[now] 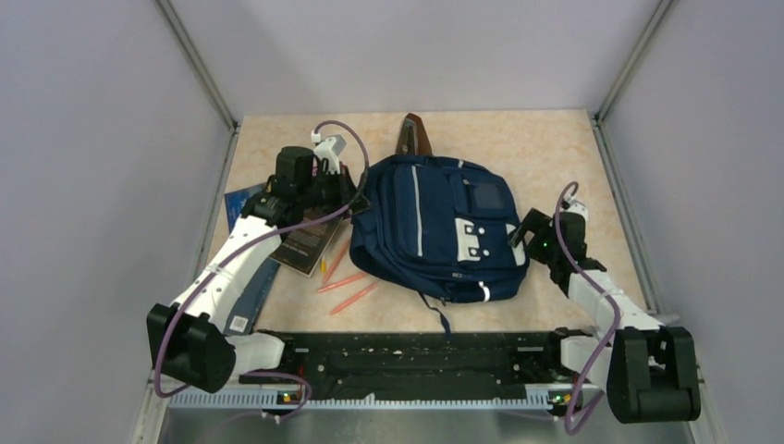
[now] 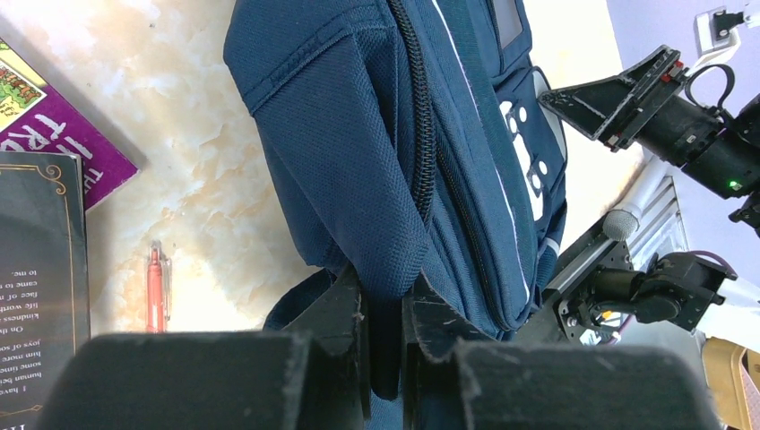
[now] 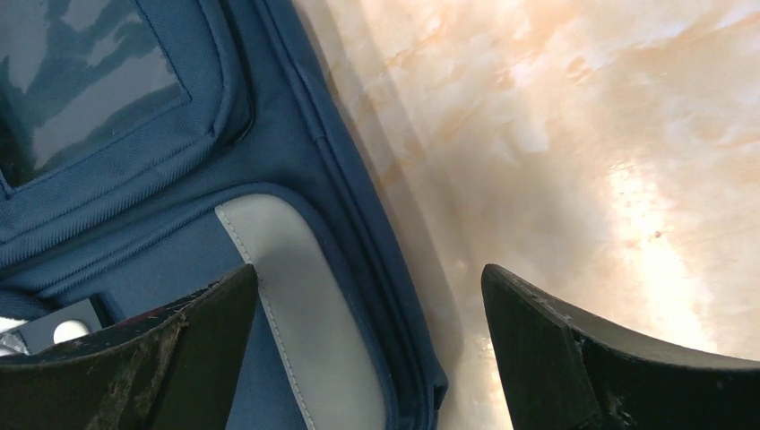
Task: Pack the student bag
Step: Move the student bag to the center of the board.
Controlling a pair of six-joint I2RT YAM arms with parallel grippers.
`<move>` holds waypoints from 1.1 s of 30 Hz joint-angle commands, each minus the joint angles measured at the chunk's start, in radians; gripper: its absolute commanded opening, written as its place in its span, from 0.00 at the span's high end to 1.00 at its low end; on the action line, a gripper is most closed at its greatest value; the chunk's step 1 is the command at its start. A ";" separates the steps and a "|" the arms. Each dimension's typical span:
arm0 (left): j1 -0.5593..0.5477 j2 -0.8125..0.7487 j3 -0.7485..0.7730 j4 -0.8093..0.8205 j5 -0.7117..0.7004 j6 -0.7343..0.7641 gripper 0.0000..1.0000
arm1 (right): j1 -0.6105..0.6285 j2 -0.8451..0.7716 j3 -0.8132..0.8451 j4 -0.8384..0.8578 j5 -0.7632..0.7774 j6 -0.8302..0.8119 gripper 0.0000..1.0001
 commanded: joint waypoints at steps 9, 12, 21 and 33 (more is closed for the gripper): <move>0.011 -0.066 0.066 0.093 0.008 0.025 1.00 | -0.024 0.057 -0.075 0.149 -0.242 0.073 0.13; 0.011 -0.066 0.064 0.098 0.018 0.023 1.00 | -0.024 0.084 -0.084 0.184 -0.274 0.087 0.17; 0.009 -0.066 0.056 0.120 0.038 0.030 1.00 | -0.023 0.078 -0.077 0.221 -0.335 0.114 0.92; -0.151 -0.003 0.141 0.191 0.004 0.002 1.00 | -0.023 -0.238 0.249 -0.162 0.084 -0.055 1.00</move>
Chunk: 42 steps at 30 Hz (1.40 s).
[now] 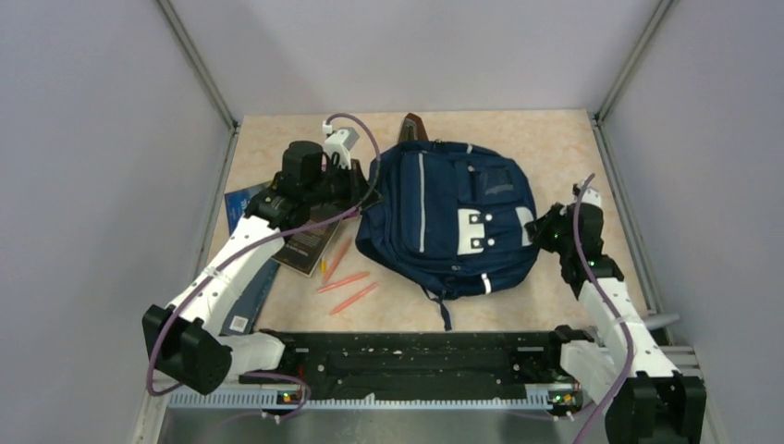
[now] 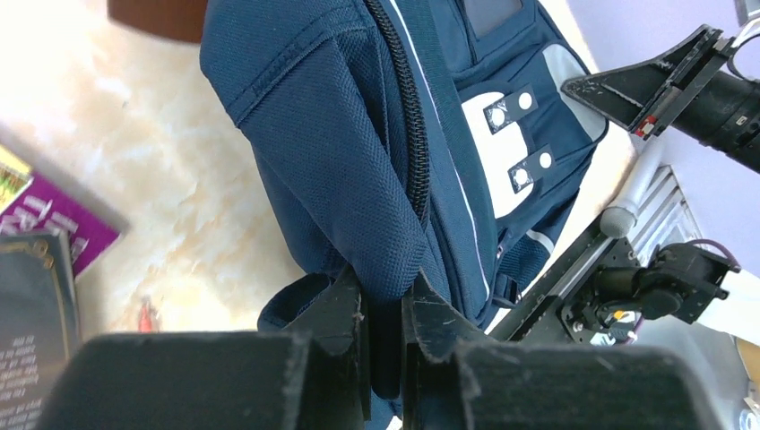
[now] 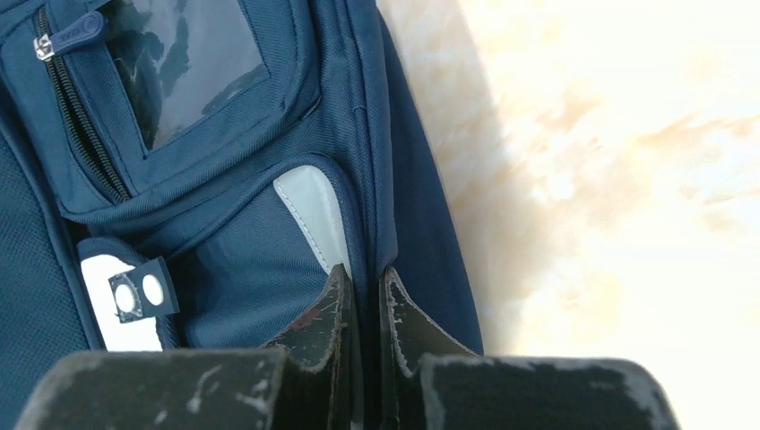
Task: Pack the student bag
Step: Move the student bag to the center of the board, then adjust the student bag at the center of the board.
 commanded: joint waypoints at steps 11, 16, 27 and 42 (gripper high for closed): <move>-0.304 0.275 0.179 0.414 0.020 -0.181 1.00 | 0.004 -0.149 0.420 -0.232 0.548 -0.230 1.00; -0.305 0.273 0.018 0.544 0.002 -0.256 1.00 | 0.004 -0.149 0.363 -0.218 0.517 -0.202 1.00; -0.299 0.256 -0.214 0.356 -0.284 -0.125 1.00 | 0.004 -0.056 0.185 -0.106 0.425 -0.128 1.00; -0.299 0.138 -0.173 0.240 -0.672 0.017 0.33 | 0.043 0.054 0.088 0.028 0.337 -0.088 0.84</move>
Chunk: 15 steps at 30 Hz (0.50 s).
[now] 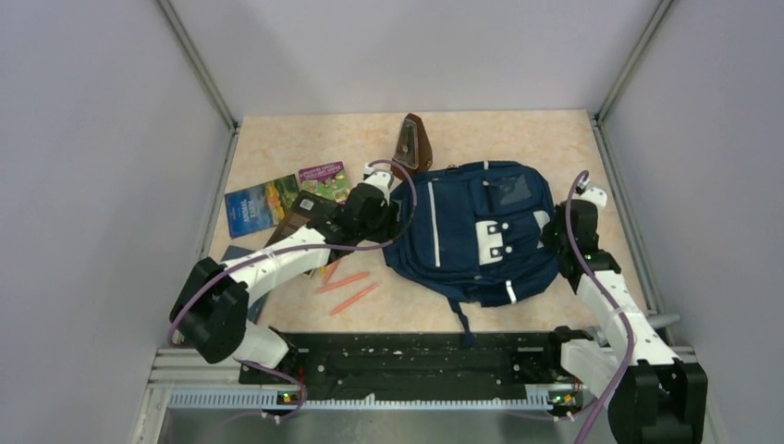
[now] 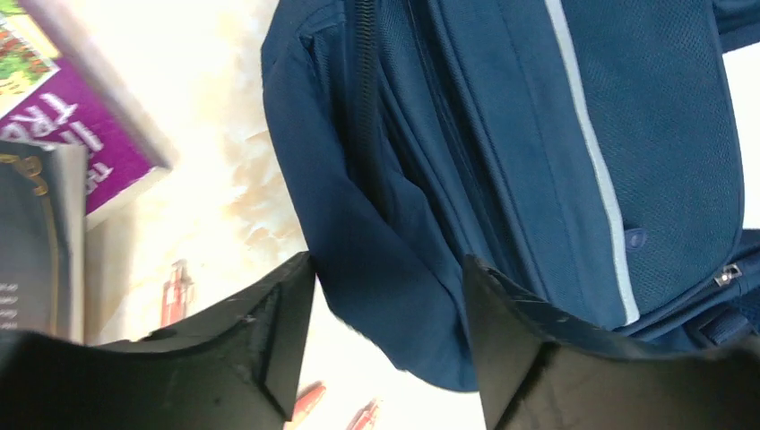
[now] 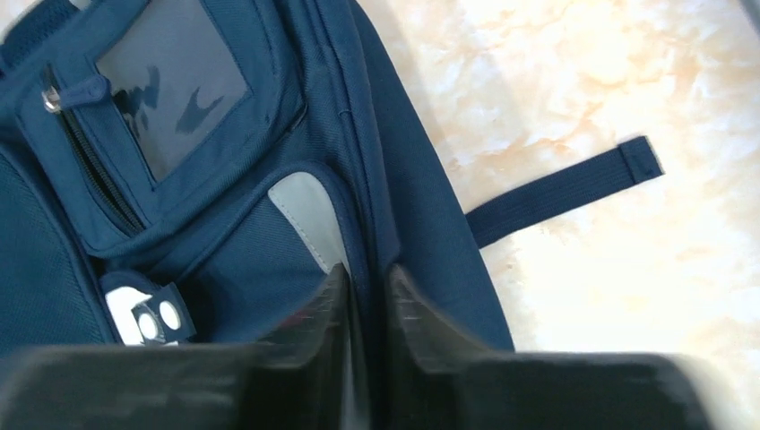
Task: Pack the student bag
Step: Adjust the student bag at the center of the board.
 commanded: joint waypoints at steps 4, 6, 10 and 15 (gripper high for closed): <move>-0.016 -0.154 -0.004 0.012 -0.163 0.085 0.25 | 0.020 0.024 0.027 0.087 0.007 0.050 0.31; -0.029 -0.204 -0.046 0.042 -0.127 0.111 0.24 | 0.021 0.002 0.022 0.061 0.017 0.051 0.15; -0.130 -0.254 -0.142 0.117 -0.064 0.159 0.21 | 0.021 -0.045 0.003 -0.005 0.043 0.072 0.01; -0.310 -0.226 -0.246 0.253 -0.044 0.209 0.21 | 0.021 -0.116 -0.026 -0.063 0.033 0.110 0.01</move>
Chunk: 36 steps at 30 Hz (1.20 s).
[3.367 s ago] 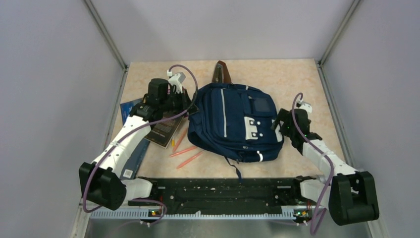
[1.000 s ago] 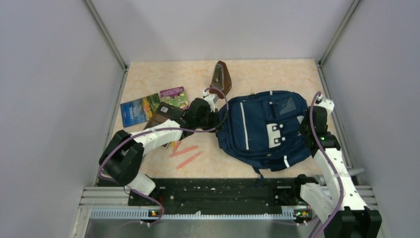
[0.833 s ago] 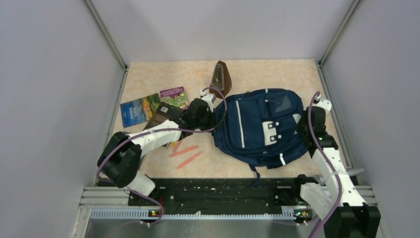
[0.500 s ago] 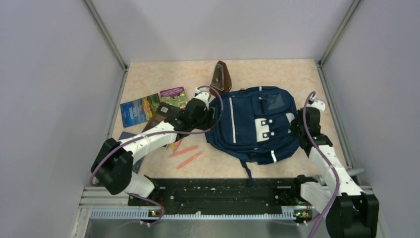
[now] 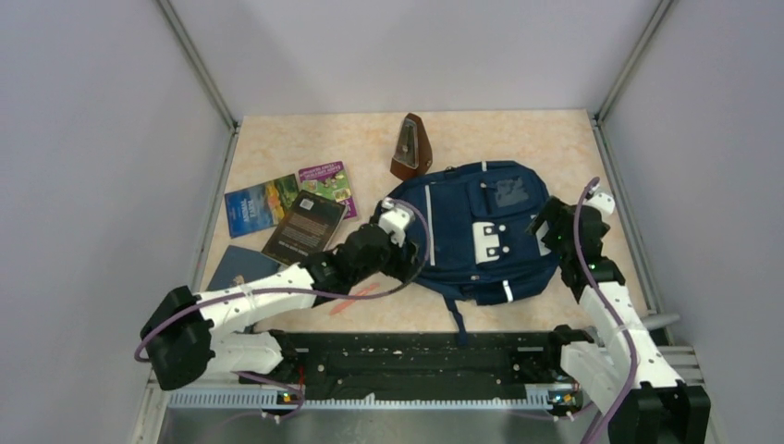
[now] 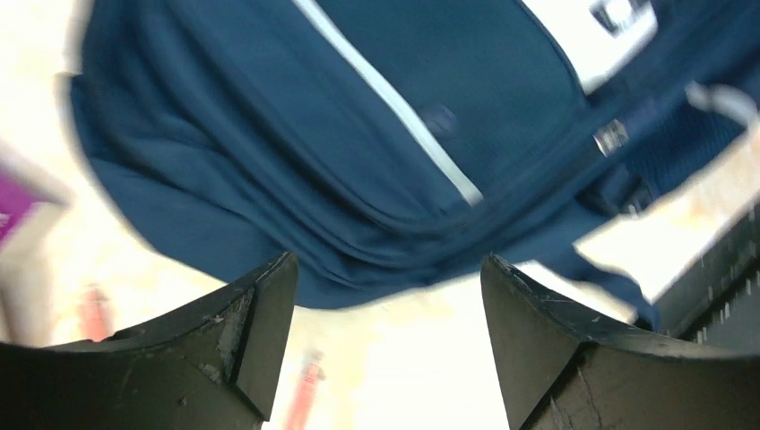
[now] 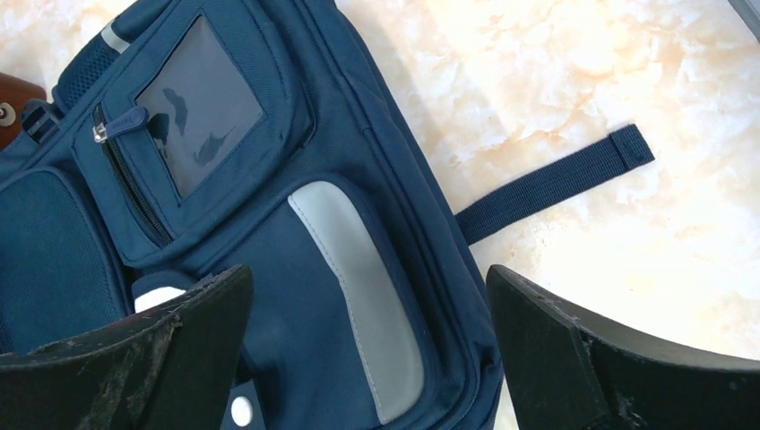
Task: Pack the student bag
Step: Adjust the student bag at the center of the board.
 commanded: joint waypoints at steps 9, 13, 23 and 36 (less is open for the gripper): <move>-0.284 0.219 -0.004 0.246 0.020 0.300 0.23 | 0.009 -0.128 -0.054 -0.137 -0.110 0.066 0.01; -0.291 0.348 0.062 0.227 0.026 0.320 0.24 | 0.011 -0.190 -0.069 -0.166 -0.106 0.066 0.01; -0.306 0.466 0.105 0.265 -0.047 0.352 0.27 | 0.010 -0.189 -0.042 -0.165 -0.172 0.091 0.01; -0.319 0.450 0.126 0.259 -0.196 0.317 1.00 | 0.010 -0.176 0.005 -0.168 -0.228 0.070 0.01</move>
